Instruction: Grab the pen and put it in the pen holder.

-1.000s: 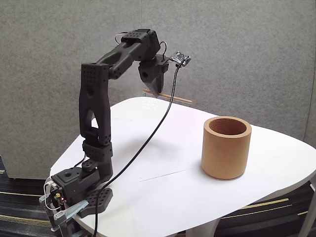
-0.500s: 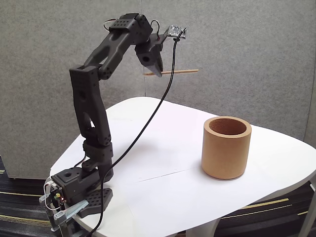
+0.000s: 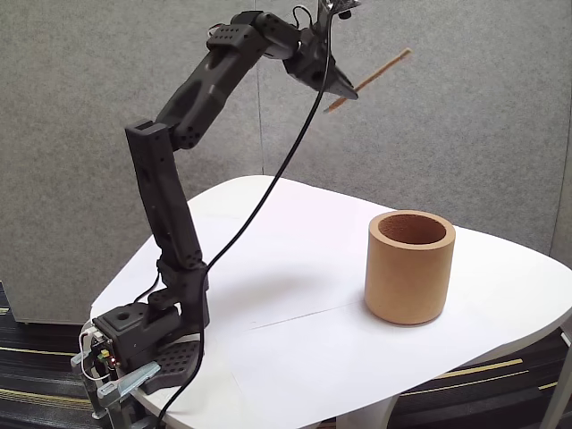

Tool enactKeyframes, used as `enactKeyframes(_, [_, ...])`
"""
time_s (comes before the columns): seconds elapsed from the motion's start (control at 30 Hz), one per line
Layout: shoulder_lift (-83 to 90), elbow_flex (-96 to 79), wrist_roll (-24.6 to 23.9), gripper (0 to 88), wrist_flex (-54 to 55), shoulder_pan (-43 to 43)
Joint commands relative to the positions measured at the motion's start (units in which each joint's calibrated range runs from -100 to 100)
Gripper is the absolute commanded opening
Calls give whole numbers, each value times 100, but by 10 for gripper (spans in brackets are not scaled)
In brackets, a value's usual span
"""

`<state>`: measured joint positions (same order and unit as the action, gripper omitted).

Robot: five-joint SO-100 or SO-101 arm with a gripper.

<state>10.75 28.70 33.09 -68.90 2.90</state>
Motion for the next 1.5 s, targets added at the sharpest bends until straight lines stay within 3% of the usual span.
enactKeyframes(0.0, [254,298,437,6,483,449])
enactKeyframes(0.2, [246,244,900,6,1110,984])
enactKeyframes(0.63, [246,9,1253,6,1619,1584])
enactKeyframes(0.73, [393,-821,1253,6,1915,1686])
enactKeyframes(1.03, [1865,-4504,1263,6,5042,1730])
enactKeyframes(1.2, [2369,-5677,1606,6,5271,1694])
enactKeyframes(1.47, [2686,-7338,1616,6,6305,1745])
